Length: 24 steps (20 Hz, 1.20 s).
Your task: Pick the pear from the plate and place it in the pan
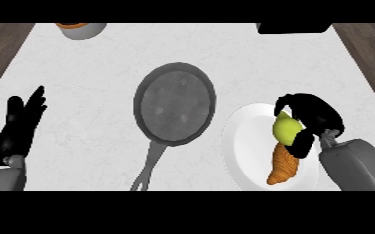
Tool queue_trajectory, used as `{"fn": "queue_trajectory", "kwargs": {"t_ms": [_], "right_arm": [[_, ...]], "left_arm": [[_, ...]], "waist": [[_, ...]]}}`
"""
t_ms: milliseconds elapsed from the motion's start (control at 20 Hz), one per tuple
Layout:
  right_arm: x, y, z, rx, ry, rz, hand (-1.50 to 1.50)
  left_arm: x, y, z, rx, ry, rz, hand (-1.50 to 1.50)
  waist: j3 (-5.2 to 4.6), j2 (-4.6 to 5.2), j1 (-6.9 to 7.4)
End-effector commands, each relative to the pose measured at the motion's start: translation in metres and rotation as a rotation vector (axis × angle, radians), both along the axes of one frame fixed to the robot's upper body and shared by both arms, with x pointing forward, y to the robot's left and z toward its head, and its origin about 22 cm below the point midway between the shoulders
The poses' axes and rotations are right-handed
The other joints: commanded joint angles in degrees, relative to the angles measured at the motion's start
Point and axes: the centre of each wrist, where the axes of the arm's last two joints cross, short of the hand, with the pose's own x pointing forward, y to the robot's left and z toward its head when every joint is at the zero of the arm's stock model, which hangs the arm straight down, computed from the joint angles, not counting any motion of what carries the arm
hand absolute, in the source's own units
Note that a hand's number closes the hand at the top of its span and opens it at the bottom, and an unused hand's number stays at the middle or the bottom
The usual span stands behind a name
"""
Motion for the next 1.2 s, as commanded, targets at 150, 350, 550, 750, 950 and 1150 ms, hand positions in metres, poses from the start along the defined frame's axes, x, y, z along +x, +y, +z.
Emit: {"fn": "queue_trajectory", "kwargs": {"t_ms": [150, 350, 550, 750, 950, 1150], "right_arm": [[-0.036, -0.005, 0.046, 0.101, -0.55, 0.131, 1.5], [-0.058, -0.014, 0.053, 0.225, -0.699, 0.169, 1.5], [-0.06, 0.022, 0.079, 0.278, -0.685, 0.174, 1.5], [-0.076, 0.051, 0.084, 0.37, -0.681, 0.142, 1.5], [-0.02, 0.092, 0.085, 0.413, -0.642, 0.109, 1.5], [0.005, 0.133, 0.07, 0.475, -0.582, 0.075, 1.5]], "left_arm": [[-0.006, 0.019, 0.01, 0.004, -0.004, 0.018, 0.0], [-0.004, -0.007, -0.009, -0.024, -0.003, -0.012, 0.0], [0.013, -0.003, 0.003, -0.001, -0.021, -0.026, 0.0], [0.016, -0.003, 0.007, 0.006, -0.013, -0.024, 0.0], [0.003, -0.02, 0.007, 0.015, -0.012, -0.052, 0.0], [0.007, -0.013, 0.012, 0.002, -0.003, -0.053, 0.0]], "waist": [[0.15, -0.27, -0.72], [0.09, 0.46, 0.16], [0.0, 0.76, 1.69], [0.01, 0.74, 1.7], [0.02, 0.85, 2.92], [0.03, 0.92, 3.25]]}}
